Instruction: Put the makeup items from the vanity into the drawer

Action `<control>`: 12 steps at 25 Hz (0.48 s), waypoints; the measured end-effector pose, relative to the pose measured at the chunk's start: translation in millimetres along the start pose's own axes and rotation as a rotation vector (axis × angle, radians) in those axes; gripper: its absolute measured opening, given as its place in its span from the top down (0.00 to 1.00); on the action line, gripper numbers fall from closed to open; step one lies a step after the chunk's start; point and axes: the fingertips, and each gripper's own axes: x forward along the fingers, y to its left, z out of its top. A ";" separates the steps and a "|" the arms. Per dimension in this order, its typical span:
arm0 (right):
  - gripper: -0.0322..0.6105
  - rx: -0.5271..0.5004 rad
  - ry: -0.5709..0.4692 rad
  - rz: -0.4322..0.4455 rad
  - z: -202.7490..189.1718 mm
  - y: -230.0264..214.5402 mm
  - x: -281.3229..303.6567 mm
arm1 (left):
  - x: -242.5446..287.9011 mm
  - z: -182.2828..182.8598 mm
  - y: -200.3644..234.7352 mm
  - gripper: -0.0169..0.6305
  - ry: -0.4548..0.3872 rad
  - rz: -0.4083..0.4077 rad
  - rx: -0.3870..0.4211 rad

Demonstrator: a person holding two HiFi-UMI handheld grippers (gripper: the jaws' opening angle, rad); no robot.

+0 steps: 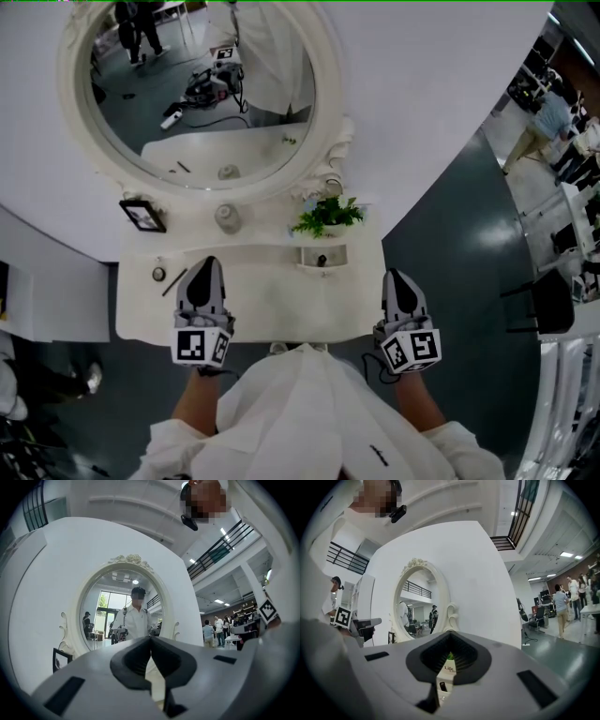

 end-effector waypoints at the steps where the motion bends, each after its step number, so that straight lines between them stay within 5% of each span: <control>1: 0.93 -0.001 0.003 0.001 -0.5 0.3 0.5 | 0.1 -0.4 -0.4 0.93 0.000 0.000 -0.001; 12: 0.93 -0.010 0.021 0.002 -5.7 1.9 0.4 | 0.3 -4.1 -8.1 0.93 0.003 -0.013 -0.013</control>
